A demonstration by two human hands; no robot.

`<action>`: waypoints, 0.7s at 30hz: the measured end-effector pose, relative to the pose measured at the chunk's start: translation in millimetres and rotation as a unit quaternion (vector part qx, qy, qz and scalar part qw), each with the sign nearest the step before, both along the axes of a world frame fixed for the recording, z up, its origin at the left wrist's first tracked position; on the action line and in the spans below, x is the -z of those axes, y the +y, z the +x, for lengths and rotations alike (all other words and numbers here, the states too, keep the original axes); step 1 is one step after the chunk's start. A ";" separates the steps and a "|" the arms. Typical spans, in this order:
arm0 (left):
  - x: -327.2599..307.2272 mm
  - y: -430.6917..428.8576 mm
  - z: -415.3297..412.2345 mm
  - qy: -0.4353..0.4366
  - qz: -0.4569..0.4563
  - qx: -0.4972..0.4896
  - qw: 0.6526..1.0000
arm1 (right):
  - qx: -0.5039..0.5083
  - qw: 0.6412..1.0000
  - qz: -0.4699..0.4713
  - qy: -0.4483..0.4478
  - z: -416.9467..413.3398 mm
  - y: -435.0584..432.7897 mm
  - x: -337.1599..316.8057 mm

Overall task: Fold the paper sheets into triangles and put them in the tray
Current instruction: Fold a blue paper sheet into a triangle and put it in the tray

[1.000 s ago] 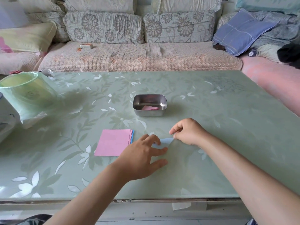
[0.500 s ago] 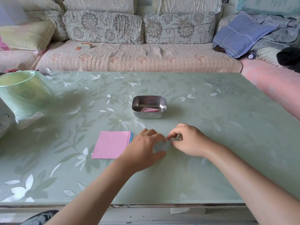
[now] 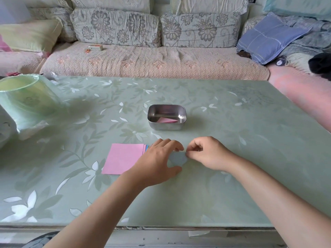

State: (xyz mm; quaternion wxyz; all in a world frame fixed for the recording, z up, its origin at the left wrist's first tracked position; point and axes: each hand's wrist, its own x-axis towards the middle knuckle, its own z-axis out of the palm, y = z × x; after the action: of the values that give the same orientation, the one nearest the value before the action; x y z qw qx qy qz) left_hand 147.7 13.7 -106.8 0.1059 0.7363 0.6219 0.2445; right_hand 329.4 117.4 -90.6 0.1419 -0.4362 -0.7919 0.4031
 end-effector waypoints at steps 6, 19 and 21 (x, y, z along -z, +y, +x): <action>-11.1 0.4 -6.0 0.067 0.113 0.008 0.991 | 0.055 0.983 -0.134 0.109 -3.2 -1.5 -9.3; -18.1 3.1 0.7 -0.292 -0.057 -0.123 0.947 | 0.011 0.986 -0.052 0.155 -6.4 -10.7 -11.4; -19.2 2.7 2.3 -0.319 -0.072 -0.128 0.936 | 0.017 0.987 -0.048 0.151 -6.4 -10.2 -10.9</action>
State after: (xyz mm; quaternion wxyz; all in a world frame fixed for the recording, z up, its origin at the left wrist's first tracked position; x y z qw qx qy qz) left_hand 150.0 16.4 -87.5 0.3189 0.5242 0.6606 0.4327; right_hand 323.0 107.3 -79.6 0.2452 -0.3898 -0.7339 0.4993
